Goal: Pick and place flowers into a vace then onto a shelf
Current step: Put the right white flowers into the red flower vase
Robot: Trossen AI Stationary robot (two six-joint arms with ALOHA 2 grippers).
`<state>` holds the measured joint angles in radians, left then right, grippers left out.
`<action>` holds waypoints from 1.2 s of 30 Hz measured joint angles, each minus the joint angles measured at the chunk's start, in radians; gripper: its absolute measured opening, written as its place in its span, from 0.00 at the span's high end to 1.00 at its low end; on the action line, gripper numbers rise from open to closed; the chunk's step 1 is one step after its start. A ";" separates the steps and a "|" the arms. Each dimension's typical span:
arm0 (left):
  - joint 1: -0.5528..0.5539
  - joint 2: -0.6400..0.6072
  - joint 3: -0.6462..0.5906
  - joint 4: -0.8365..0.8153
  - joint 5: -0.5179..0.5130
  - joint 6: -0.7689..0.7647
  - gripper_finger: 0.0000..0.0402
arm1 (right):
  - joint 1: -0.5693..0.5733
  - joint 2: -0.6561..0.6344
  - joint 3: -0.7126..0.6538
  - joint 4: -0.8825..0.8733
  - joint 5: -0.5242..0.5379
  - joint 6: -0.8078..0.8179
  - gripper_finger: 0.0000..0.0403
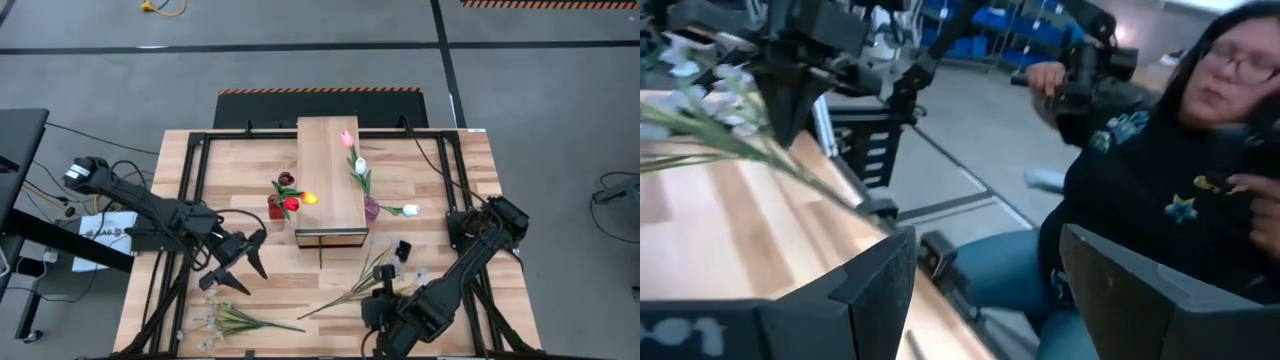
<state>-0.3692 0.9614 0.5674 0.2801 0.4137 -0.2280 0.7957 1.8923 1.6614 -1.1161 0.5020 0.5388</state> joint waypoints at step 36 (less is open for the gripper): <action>0.033 0.532 0.400 -0.137 -0.009 -0.370 0.41 | -0.103 0.038 0.139 -0.025 0.002 -0.477 1.00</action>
<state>-0.3361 1.4937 0.9671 0.1430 0.4046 -0.5977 0.6926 1.9305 1.8004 -1.1412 0.5041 0.0616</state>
